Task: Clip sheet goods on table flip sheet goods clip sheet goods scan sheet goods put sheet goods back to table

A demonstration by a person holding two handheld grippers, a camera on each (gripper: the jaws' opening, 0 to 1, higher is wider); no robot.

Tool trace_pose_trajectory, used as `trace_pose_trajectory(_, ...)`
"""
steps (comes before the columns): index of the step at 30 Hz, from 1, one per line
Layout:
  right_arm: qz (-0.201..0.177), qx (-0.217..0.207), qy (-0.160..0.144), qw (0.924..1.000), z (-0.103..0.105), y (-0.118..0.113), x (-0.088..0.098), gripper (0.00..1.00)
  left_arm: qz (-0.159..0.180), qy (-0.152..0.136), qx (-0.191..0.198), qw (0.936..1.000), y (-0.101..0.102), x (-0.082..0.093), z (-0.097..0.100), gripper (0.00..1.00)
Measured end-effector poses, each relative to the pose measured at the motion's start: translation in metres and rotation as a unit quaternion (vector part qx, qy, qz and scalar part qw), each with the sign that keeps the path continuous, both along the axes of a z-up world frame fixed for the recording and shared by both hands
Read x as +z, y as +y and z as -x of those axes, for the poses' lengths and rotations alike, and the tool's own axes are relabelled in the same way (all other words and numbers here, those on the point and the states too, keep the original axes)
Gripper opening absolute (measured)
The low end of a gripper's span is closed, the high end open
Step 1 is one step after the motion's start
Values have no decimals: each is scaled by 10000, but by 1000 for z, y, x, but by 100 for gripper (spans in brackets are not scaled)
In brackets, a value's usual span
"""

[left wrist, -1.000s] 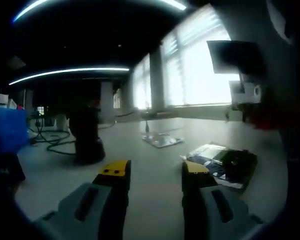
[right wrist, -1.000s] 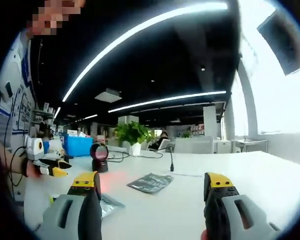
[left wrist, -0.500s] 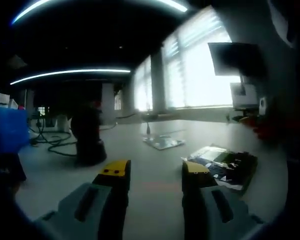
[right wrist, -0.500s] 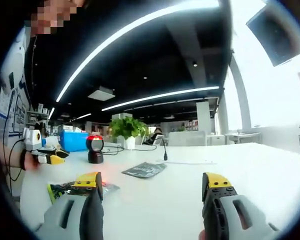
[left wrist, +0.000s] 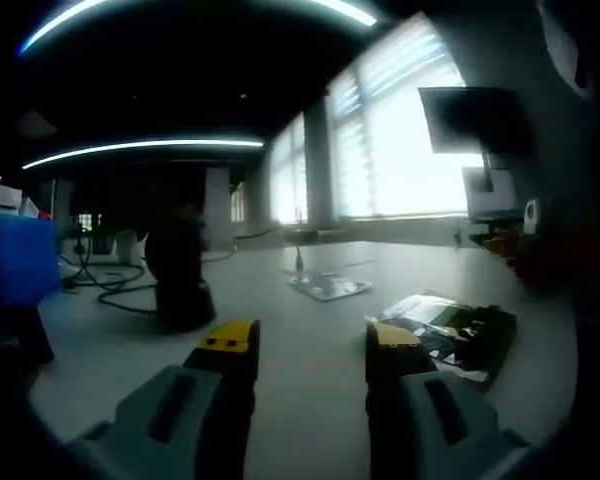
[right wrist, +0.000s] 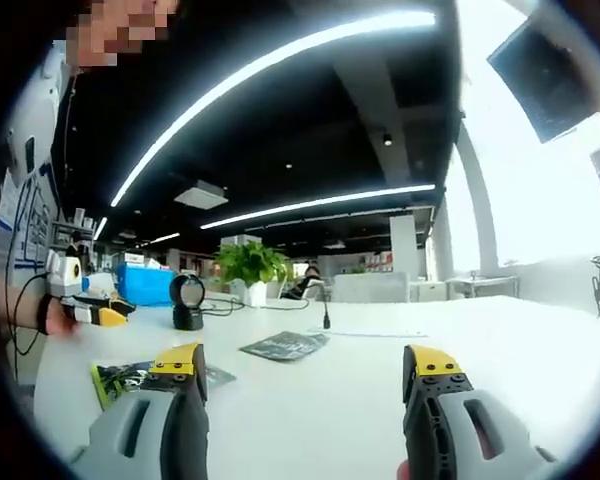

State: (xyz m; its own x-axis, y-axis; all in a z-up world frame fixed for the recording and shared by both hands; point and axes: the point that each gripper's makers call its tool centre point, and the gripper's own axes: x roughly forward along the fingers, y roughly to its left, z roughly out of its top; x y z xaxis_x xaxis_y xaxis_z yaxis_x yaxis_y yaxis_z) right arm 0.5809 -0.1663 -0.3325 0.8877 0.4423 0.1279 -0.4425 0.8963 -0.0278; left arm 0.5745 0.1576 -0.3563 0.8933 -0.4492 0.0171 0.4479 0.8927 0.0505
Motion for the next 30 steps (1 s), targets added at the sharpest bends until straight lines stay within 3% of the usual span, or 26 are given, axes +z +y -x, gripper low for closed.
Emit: trace_pose_trajectory(30,105,-44,112,9999,-2,-6,-7,69,-26,61,22,10000,-1,-1,-1,35)
